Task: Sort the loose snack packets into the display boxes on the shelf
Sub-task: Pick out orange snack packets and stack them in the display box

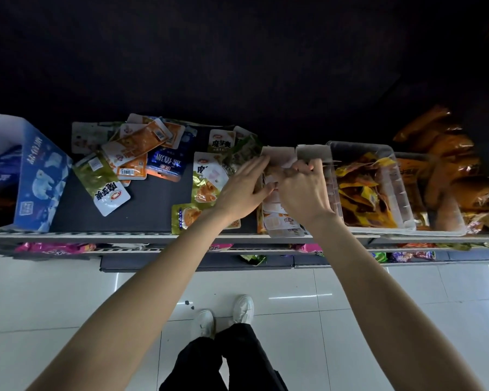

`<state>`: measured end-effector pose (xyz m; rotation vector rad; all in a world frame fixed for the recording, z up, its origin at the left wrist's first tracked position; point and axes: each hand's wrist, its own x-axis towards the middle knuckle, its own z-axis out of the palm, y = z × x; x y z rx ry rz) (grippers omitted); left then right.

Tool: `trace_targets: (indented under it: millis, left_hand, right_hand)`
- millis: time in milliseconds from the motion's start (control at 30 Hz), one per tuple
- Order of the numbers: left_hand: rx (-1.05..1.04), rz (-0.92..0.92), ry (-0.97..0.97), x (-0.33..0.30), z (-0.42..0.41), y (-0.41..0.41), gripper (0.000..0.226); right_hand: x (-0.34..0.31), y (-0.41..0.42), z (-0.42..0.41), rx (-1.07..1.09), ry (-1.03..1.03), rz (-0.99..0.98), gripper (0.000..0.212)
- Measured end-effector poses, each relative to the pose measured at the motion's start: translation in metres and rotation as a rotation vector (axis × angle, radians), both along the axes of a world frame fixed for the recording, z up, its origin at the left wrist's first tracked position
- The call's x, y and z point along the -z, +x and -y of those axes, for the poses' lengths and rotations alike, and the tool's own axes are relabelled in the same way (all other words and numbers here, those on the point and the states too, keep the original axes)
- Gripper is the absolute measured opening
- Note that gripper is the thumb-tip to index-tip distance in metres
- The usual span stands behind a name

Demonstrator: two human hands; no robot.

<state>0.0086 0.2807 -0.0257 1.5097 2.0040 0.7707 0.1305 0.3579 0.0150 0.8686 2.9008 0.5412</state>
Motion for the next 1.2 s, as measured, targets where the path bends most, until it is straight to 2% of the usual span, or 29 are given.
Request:
trace_targets:
  millis: [167, 233, 300, 433, 500, 600, 700, 800, 867, 967, 1067, 1133, 1200]
  left_hand:
    - [-0.177, -0.006, 0.159, -0.006, 0.038, -0.008, 0.041]
    - [-0.307, -0.061, 0.259, -0.007, 0.066, -0.021, 0.031]
    - [-0.441, -0.13, 0.341, -0.007, 0.094, -0.04, 0.025]
    - [-0.669, -0.218, 0.336, 0.007, 0.143, -0.09, 0.018]
    - [-0.729, -0.315, 0.177, 0.024, 0.156, -0.121, 0.02]
    - [-0.68, -0.402, -0.221, 0.047, 0.163, -0.164, 0.057]
    - [-0.603, -0.441, -0.392, 0.064, 0.168, -0.196, 0.08]
    - [-0.542, -0.474, -0.403, 0.07, 0.174, -0.209, 0.082]
    - [-0.516, -0.482, -0.394, 0.067, 0.177, -0.212, 0.078]
    - [-0.493, -0.469, -0.406, 0.065, 0.178, -0.217, 0.075]
    - [-0.474, -0.427, -0.436, 0.063, 0.178, -0.218, 0.074]
    - [-0.506, -0.368, -0.376, 0.059, 0.178, -0.217, 0.072]
    - [-0.56, -0.229, -0.155, 0.043, 0.18, -0.213, 0.068]
  right_hand:
    - [-0.007, 0.01, 0.016, -0.005, -0.073, -0.319, 0.037]
    - [-0.014, 0.002, 0.033, -0.085, -0.132, -0.518, 0.038]
    - [-0.013, -0.017, 0.051, -0.215, -0.229, -0.626, 0.035]
    - [0.012, -0.082, 0.077, -0.371, -0.433, -0.547, 0.034]
    - [0.032, -0.12, 0.084, -0.398, -0.476, -0.456, 0.031]
    - [0.06, -0.177, 0.088, -0.432, -0.483, -0.366, 0.039]
    - [0.082, -0.235, 0.096, -0.36, -0.501, -0.206, 0.052]
    - [0.098, -0.276, 0.098, -0.241, -0.492, -0.063, 0.061]
    - [0.103, -0.288, 0.095, -0.181, -0.51, -0.038, 0.067]
    - [0.1, -0.287, 0.1, -0.166, -0.419, -0.081, 0.058]
    - [0.09, -0.275, 0.107, -0.272, -0.264, -0.006, 0.051]
    - [0.077, -0.265, 0.11, -0.29, -0.222, -0.072, 0.052]
    - [0.058, -0.25, 0.115, -0.263, -0.259, -0.333, 0.047]
